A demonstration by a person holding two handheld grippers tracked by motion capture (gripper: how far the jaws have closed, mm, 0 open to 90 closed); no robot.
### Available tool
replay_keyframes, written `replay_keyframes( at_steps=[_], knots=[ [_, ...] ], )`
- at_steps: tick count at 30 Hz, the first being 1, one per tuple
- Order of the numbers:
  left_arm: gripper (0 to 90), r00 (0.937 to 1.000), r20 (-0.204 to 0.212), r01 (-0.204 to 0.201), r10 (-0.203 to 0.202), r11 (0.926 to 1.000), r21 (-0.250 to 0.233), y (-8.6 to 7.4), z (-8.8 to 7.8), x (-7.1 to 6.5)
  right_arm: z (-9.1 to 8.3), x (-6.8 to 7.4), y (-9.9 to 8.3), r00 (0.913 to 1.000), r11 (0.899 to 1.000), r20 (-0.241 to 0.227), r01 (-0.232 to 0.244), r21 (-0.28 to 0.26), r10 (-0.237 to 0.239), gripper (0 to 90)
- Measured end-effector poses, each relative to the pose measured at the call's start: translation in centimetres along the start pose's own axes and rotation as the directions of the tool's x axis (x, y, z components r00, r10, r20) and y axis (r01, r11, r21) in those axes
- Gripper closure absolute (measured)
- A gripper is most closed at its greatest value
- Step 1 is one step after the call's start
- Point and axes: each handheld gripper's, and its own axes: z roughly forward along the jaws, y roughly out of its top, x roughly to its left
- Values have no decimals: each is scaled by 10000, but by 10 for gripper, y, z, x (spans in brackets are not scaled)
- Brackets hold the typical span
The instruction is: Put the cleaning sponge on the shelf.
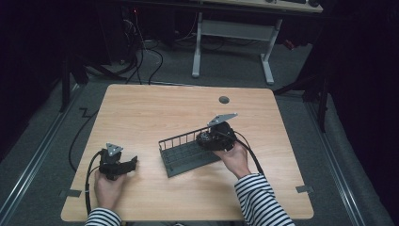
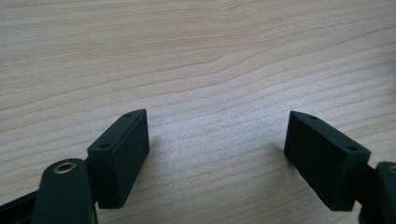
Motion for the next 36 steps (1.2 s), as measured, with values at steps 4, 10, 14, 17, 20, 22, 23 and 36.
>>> replay_keyframes(
  at_steps=[4, 10, 14, 17, 20, 22, 23, 36],
  knots=[
    [227, 10000, -4, -1, 1, 10000, 0, 0, 0, 0, 4, -1, 0, 10000, 9996, 11, -40, 266, 40, 438],
    [227, 10000, -36, -14, 14, 10000, 15, 0, 0, 0, 2, 2, 1, 9998, 9995, 119, 160, 261, -163, 429],
    [228, 10000, -41, -11, 11, 10000, 14, 0, 0, 0, -3, 1, 3, 9999, 10000, 75, 67, -19, -67, 388],
    [228, 10000, -39, -8, 8, 10000, 11, 0, 0, 0, -9, 1, 4, 9999, 9997, 109, 74, -224, -72, 391],
    [228, 10000, -34, -12, 12, 10000, 11, 0, 0, 0, -22, -1, 3, 10000, 9976, 58, 14, -697, -10, 404],
    [228, 10000, -32, -13, 13, 10000, 12, 0, 0, 0, -31, -1, 2, 9999, 9952, 94, 64, -972, -55, 425],
    [229, 10000, -32, -12, 12, 10000, 12, 0, 0, 0, -35, -2, 1, 10000, 9946, 69, -60, -1038, 68, 436],
    [231, 10000, -19, 39, -39, 10000, -17, -1, -1, -1, -96, -25, -25, 9936, 9611, 462, -877, -2619, 1032, 457]
  ],
)
